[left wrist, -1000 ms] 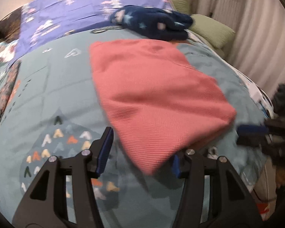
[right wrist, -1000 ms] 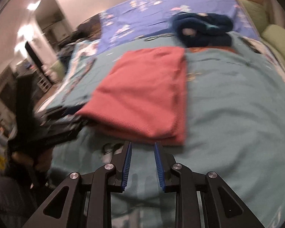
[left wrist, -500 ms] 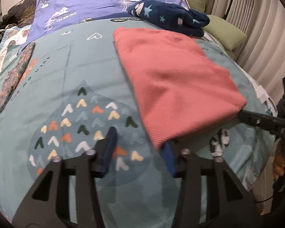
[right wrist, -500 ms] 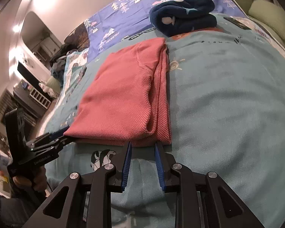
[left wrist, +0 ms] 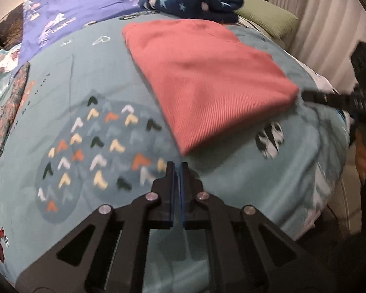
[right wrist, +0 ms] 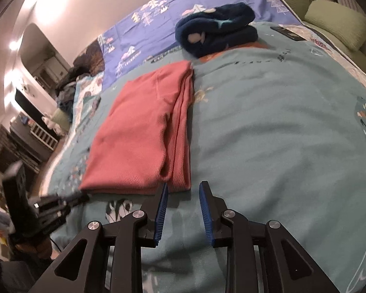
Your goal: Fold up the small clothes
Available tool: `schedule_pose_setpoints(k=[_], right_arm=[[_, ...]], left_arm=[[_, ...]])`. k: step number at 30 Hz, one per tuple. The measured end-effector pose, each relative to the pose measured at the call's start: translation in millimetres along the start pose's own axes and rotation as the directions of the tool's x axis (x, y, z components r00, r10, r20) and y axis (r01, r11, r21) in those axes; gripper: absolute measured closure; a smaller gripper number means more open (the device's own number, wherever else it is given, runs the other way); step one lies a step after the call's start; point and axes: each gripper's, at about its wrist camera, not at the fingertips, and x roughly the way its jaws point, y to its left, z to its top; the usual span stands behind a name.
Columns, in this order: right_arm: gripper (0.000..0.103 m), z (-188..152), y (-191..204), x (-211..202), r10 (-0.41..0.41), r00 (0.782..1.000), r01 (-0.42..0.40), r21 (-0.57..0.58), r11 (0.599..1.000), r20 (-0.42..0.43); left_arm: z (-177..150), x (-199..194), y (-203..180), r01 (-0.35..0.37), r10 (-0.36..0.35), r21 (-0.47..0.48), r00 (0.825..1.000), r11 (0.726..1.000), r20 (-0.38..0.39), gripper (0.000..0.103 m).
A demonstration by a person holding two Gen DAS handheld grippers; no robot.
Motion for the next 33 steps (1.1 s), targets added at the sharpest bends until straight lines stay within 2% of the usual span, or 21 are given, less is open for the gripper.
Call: schedule_pose_setpoints(k=[2, 4, 6, 9, 11, 13, 14, 15, 18, 21, 22, 25, 26, 28, 29, 31, 33], right_arm=[[0.068, 6, -1, -3, 0.032, 0.999, -0.032, 0.003, 0.999, 0.018], [0.065, 11, 4, -2, 0.067, 0.997, -0.067, -0.008, 0.998, 0.023], [0.065, 15, 13, 5, 0.090, 0.996, -0.090, -0.035, 0.995, 0.008], [0.065, 18, 24, 20, 0.070, 0.997, -0.071, -0.068, 0.995, -0.019], [0.065, 17, 24, 33, 0.042, 0.998, -0.045, -0.068, 0.997, -0.047], [0.066, 17, 17, 40, 0.075, 0.996, -0.076, -0.031, 0.997, -0.054], [0.071, 17, 15, 41, 0.082, 0.995, -0.084, -0.019, 0.996, -0.054], [0.095, 18, 15, 40, 0.074, 0.996, -0.074, -0.015, 0.997, -0.052], [0.097, 23, 17, 25, 0.097, 0.995, -0.097, 0.001, 0.995, -0.010], [0.097, 30, 21, 4, 0.070, 0.996, -0.069, -0.016, 0.997, 0.049], [0.100, 30, 18, 5, 0.041, 0.998, -0.040, -0.026, 0.999, 0.038], [0.099, 22, 4, 26, -0.083, 0.995, 0.081, -0.044, 0.996, -0.063], [0.099, 17, -5, 33, -0.083, 0.991, 0.081, -0.021, 0.996, -0.106], [0.097, 18, -17, 23, 0.006, 0.997, -0.002, 0.053, 0.999, -0.076], [0.097, 22, -19, 17, 0.020, 0.998, -0.016, 0.065, 0.998, -0.060], [0.095, 35, -15, 6, 0.021, 1.000, -0.021, 0.042, 0.999, 0.007], [0.093, 51, -8, 3, 0.032, 0.999, -0.032, 0.007, 0.999, 0.034]], left_arm=[[1, -13, 7, 0.078, -0.078, -0.021, 0.997, 0.997, 0.002, 0.098], [9, -28, 12, 0.128, -0.125, -0.040, 0.990, 0.991, 0.061, 0.098], [21, -38, 14, 0.140, -0.133, -0.046, 0.984, 0.989, 0.121, 0.098], [39, -35, 11, 0.136, -0.124, -0.045, 0.971, 0.990, 0.202, 0.097], [47, -14, 11, 0.153, -0.140, -0.061, 0.975, 0.986, 0.174, 0.096], [49, 17, 8, 0.150, -0.143, -0.078, 0.986, 0.986, 0.088, 0.096], [46, 25, 5, 0.134, -0.129, -0.077, 0.989, 0.988, 0.071, 0.096], [44, 28, 4, 0.125, -0.120, -0.067, 0.990, 0.990, 0.080, 0.096], [45, 18, 1, 0.142, -0.137, -0.051, 0.987, 0.989, 0.081, 0.093], [45, 12, 1, 0.183, -0.180, -0.045, 0.981, 0.982, 0.069, 0.083], [41, 11, 0, 0.175, -0.172, -0.035, 0.983, 0.984, 0.065, 0.078], [38, 15, -5, 0.150, -0.149, -0.006, 0.986, 0.989, 0.071, 0.078], [39, 15, -4, 0.147, -0.146, -0.001, 0.987, 0.989, 0.072, 0.078], [40, 10, -4, 0.149, -0.149, 0.004, 0.987, 0.989, 0.060, 0.078], [43, 7, -3, 0.158, -0.158, 0.000, 0.986, 0.987, 0.058, 0.078], [54, -1, -1, 0.180, -0.179, -0.002, 0.980, 0.984, 0.085, 0.078], [65, -6, -1, 0.187, -0.187, 0.006, 0.975, 0.982, 0.122, 0.078]])
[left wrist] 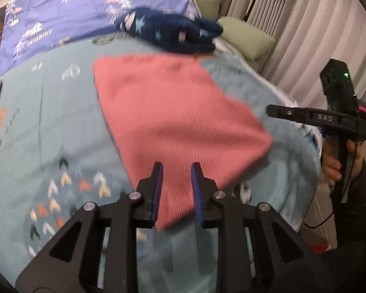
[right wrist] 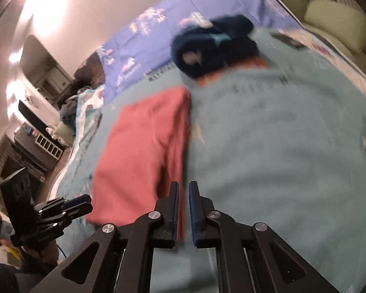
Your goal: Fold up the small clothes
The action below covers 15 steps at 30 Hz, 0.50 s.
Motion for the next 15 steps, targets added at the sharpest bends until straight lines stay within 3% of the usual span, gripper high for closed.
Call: schedule_pose_setpoints(k=[2, 5, 8, 15], right_arm=[[0.089, 21, 10, 10, 0.041, 0.999, -0.040, -0.041, 0.998, 0.015], [0.087, 47, 16, 39, 0.043, 0.999, -0.043, -0.057, 0.997, -0.003], [0.086, 64, 15, 68, 0.053, 0.998, -0.055, -0.045, 0.997, -0.036], [0.067, 90, 5, 120, 0.001, 0.997, -0.004, -0.033, 0.999, -0.071]], left_arm=[[15, 3, 0, -0.016, 0.016, 0.013, 0.999, 1.000, 0.035, 0.078], [29, 21, 3, -0.046, 0.045, 0.019, 0.999, 0.999, 0.019, 0.077], [26, 45, 10, -0.059, 0.059, 0.004, 0.997, 0.998, -0.042, 0.075], [16, 46, 1, -0.064, 0.066, 0.089, 0.998, 0.994, -0.022, 0.064]])
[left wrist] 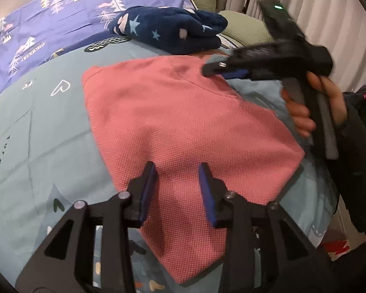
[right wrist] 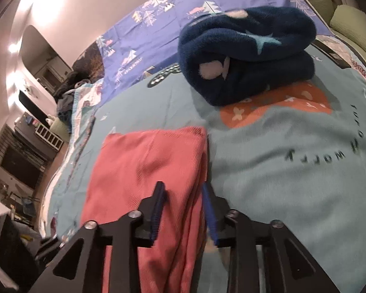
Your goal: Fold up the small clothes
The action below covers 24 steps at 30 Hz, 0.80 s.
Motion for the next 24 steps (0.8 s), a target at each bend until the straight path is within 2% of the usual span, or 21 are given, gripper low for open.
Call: schedule_pose_setpoints(k=[2, 4, 10, 13, 14, 15, 18, 20, 21, 22, 24], right_arm=[[0.067, 7, -2, 6, 0.004, 1.000, -0.004, 0.008, 1.000, 0.007], [0.095, 13, 1, 9, -0.003, 0.999, 0.004, -0.006, 1.000, 0.036], [0.096, 18, 20, -2, -0.044, 0.993, 0.055, -0.100, 0.994, 0.108], [0.096, 21, 14, 10, -0.093, 0.993, 0.100, -0.101, 0.990, 0.073], [0.096, 20, 8, 18, -0.139, 0.989, 0.144, -0.092, 0.985, 0.055], [0.095, 21, 4, 22, -0.144, 0.989, 0.147, -0.081, 0.986, 0.042], [0.089, 20, -16, 8, -0.068, 0.997, 0.067, 0.029, 0.997, 0.043], [0.086, 18, -16, -7, -0.094, 0.994, 0.093, 0.019, 0.996, 0.058], [0.079, 17, -15, -11, -0.097, 0.994, 0.097, 0.006, 0.995, 0.055], [0.068, 14, -14, -16, -0.078, 0.996, 0.078, -0.012, 0.997, 0.040], [0.054, 8, -13, -23, 0.005, 1.000, -0.006, -0.032, 0.999, -0.015]], left_arm=[[1, 0, -1, -0.005, 0.005, 0.000, 1.000, 1.000, -0.004, 0.064], [2, -2, 2, 0.007, -0.007, -0.020, 1.000, 1.000, -0.001, 0.064], [6, -2, 9, 0.051, -0.051, -0.068, 0.999, 0.996, -0.002, 0.064], [5, -2, 8, 0.048, -0.048, -0.055, 0.999, 0.997, 0.001, 0.064], [5, -3, 7, 0.044, -0.044, -0.051, 0.999, 0.998, 0.003, 0.064], [5, -3, 7, 0.042, -0.042, -0.050, 0.999, 0.998, 0.003, 0.064], [6, -7, 8, 0.042, -0.041, -0.061, 0.999, 0.997, 0.003, 0.064], [9, -12, 12, 0.043, -0.042, -0.082, 0.999, 0.996, 0.009, 0.064], [11, -14, 15, 0.042, -0.041, -0.091, 0.999, 0.995, 0.015, 0.064], [13, -17, 19, 0.039, -0.037, -0.100, 0.999, 0.994, 0.025, 0.064], [17, -18, 32, 0.016, -0.011, -0.132, 0.999, 0.991, 0.038, 0.056]])
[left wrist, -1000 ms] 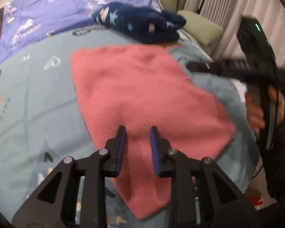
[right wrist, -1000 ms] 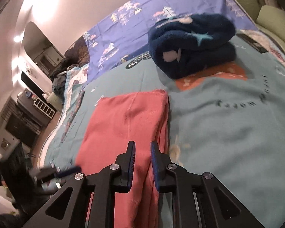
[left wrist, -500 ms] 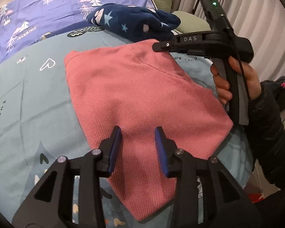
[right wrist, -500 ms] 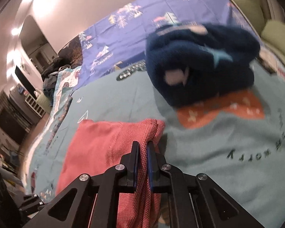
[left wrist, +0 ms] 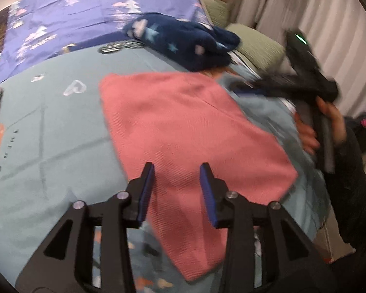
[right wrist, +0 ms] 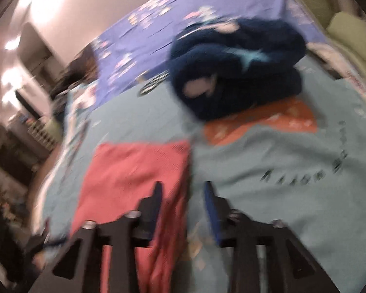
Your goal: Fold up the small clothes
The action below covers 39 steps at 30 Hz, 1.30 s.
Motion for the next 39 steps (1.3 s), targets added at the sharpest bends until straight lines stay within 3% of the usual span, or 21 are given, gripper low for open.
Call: schedule_pose_setpoints(k=[2, 7, 10, 14, 24, 30, 32, 34, 36, 39], right_arm=[[0.051, -10, 1, -3, 0.084, 0.995, -0.085, -0.010, 0.996, -0.057], [0.047, -37, 0, -4, 0.194, 0.966, -0.197, -0.001, 0.980, -0.173], [0.044, -46, -2, 1, 0.191, 0.960, -0.197, -0.010, 0.980, -0.206], [0.038, -44, 2, 13, 0.218, 0.952, -0.225, -0.008, 0.974, -0.215], [0.038, -34, 9, 41, 0.304, 0.932, -0.314, -0.018, 0.949, -0.199], [0.043, -30, 5, 43, 0.317, 0.931, -0.325, -0.016, 0.945, -0.179], [0.048, -30, 3, 42, 0.306, 0.936, -0.314, -0.025, 0.949, -0.174], [0.060, -31, 1, 38, 0.289, 0.943, -0.297, -0.025, 0.954, -0.166], [0.069, -31, 1, 39, 0.273, 0.949, -0.279, -0.018, 0.960, -0.156], [0.077, -33, 9, 30, 0.232, 0.965, -0.238, -0.038, 0.970, -0.122]], left_arm=[[5, 2, 19, -0.021, 0.021, -0.060, 1.000, 0.998, 0.002, 0.051], [5, 17, 53, 0.034, -0.044, -0.164, 0.997, 0.986, -0.056, 0.048], [3, 24, 54, 0.072, -0.082, -0.163, 0.995, 0.984, -0.051, 0.037], [4, 38, 44, 0.103, -0.111, -0.125, 0.992, 0.987, -0.057, 0.036], [10, 51, 45, 0.161, -0.169, -0.133, 0.985, 0.978, -0.046, 0.035], [16, 58, 47, 0.177, -0.184, -0.123, 0.982, 0.976, -0.042, 0.035], [19, 62, 47, 0.178, -0.184, -0.117, 0.982, 0.977, -0.043, 0.035], [22, 65, 46, 0.171, -0.176, -0.098, 0.983, 0.980, -0.047, 0.035], [25, 64, 42, 0.147, -0.150, -0.070, 0.988, 0.987, -0.043, 0.041], [28, 55, 36, 0.118, -0.118, -0.025, 0.993, 0.993, -0.007, 0.066]])
